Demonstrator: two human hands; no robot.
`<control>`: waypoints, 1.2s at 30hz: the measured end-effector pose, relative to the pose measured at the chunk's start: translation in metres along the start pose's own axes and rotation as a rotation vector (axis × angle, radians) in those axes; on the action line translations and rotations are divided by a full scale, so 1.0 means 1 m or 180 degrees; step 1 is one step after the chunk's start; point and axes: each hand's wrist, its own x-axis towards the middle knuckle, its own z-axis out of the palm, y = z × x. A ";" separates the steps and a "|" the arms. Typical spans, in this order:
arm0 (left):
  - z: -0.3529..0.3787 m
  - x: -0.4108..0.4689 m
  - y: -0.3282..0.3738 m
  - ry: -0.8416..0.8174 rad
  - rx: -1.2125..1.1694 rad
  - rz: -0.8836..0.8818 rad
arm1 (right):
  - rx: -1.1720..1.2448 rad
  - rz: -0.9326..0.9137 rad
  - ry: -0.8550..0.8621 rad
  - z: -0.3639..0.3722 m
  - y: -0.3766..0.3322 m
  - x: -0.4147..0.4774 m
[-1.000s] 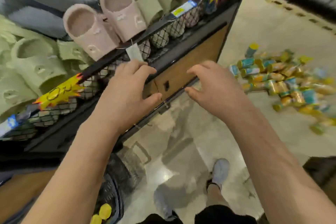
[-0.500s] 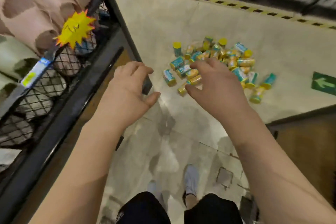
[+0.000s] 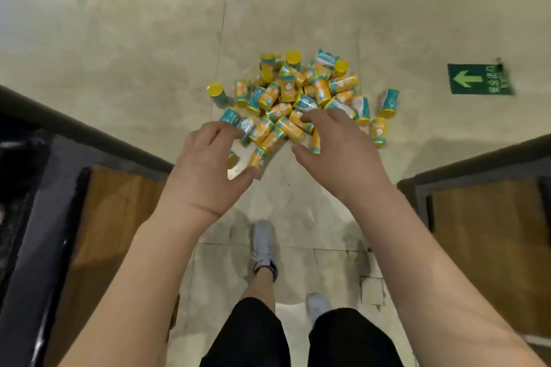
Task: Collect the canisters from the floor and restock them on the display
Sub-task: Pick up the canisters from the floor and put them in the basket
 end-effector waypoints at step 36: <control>0.414 0.385 -0.119 -0.1854 0.0784 0.0401 | -0.0960 0.1595 -0.1619 0.322 0.362 0.301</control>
